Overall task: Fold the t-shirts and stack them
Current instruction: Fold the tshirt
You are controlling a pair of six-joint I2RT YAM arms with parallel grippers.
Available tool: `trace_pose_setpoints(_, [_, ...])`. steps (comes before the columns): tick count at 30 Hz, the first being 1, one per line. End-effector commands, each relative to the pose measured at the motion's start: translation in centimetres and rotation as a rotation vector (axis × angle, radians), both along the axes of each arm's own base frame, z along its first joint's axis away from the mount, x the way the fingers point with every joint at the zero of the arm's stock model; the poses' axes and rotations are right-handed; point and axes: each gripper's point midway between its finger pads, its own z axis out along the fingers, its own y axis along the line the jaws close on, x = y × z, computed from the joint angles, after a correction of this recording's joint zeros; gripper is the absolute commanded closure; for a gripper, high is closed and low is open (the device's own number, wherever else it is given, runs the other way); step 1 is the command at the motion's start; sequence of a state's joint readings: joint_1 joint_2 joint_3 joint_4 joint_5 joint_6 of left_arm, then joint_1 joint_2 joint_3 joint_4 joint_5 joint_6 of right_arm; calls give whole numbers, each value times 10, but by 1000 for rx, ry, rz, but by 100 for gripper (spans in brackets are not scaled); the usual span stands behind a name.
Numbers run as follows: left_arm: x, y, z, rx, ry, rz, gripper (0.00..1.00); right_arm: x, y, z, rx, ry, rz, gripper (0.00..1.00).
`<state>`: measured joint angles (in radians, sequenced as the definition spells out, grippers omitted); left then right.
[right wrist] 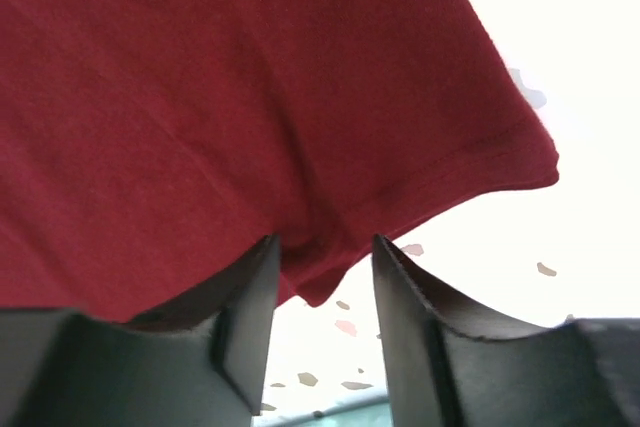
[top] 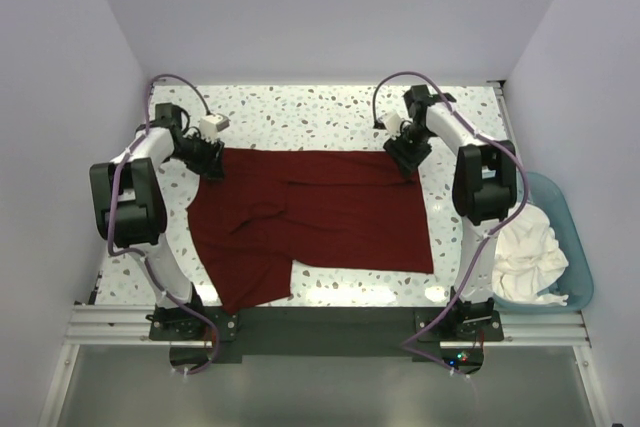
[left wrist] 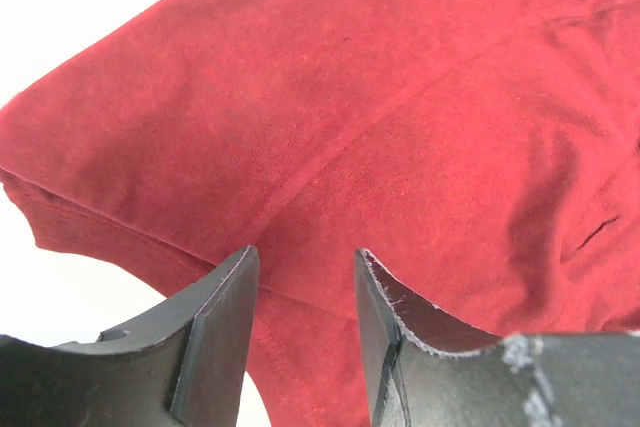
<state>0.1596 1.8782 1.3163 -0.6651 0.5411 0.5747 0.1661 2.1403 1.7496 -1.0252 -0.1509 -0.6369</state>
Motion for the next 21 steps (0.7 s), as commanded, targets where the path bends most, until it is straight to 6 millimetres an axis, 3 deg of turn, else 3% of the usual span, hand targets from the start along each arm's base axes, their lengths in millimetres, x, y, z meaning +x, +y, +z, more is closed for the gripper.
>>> trace_pose_setpoints(1, [18, 6, 13, -12, -46, 50, 51, 1, 0, 21, 30, -29, -58, 52])
trace_pose_setpoints(3, [16, 1, 17, -39, -56, 26, 49, -4, 1, 37, 61, -62, -41, 48])
trace_pose_setpoints(7, [17, 2, 14, -34, -50, 11, 48, -10, -1, 40, 59, -89, 29, 43])
trace_pose_setpoints(14, [31, 10, 4, -11, -22, 53, 48, -13, 3, 23, 26, -45, 144, 48])
trace_pose_setpoints(21, [27, 20, -15, 32, 24, 75, 47, -17, 3, -2, -83, -51, 243, 50])
